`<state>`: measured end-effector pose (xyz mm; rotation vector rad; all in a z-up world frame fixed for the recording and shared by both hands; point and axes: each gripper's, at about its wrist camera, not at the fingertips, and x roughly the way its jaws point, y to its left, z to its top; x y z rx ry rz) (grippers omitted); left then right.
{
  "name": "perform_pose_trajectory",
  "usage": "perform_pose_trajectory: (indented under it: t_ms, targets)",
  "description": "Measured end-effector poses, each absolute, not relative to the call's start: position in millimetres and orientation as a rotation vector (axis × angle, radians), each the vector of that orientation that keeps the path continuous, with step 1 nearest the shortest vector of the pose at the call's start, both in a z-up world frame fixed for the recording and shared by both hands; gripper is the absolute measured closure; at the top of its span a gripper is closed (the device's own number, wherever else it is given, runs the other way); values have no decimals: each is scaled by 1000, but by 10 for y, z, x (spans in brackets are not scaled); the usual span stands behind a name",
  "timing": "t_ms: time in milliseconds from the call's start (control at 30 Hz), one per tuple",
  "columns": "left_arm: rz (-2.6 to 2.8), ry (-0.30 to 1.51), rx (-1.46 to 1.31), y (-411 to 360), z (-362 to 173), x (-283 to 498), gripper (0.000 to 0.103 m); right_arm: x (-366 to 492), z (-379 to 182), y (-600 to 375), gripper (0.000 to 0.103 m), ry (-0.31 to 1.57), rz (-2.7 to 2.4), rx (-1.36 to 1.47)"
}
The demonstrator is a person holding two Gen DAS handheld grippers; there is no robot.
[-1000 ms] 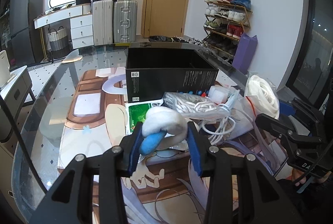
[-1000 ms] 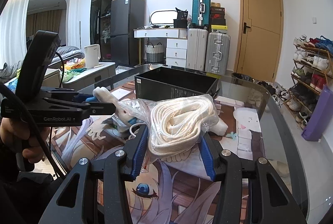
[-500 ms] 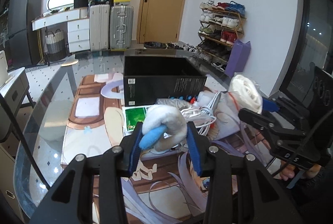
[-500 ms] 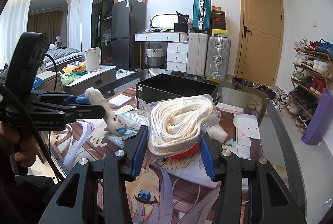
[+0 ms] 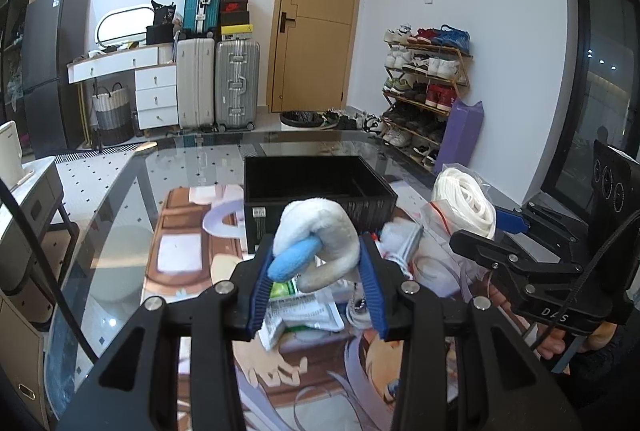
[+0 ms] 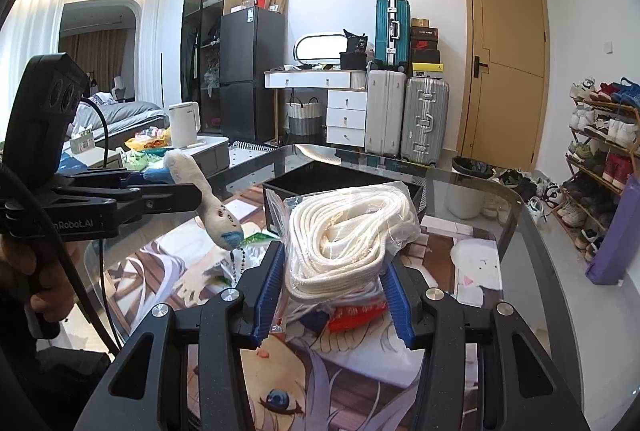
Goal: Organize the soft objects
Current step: 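Lift the plush toy with the left tool while the right tool carries the rope bag over the black box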
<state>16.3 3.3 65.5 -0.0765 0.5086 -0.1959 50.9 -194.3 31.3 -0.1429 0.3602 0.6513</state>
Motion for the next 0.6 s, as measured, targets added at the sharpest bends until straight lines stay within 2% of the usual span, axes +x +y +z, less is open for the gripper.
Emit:
perform_pose_trajectory:
  t_ms: [600]
  targets:
    - [-184, 469, -117, 127, 849, 762, 64, 1008, 573, -1842, 55, 372, 691, -116]
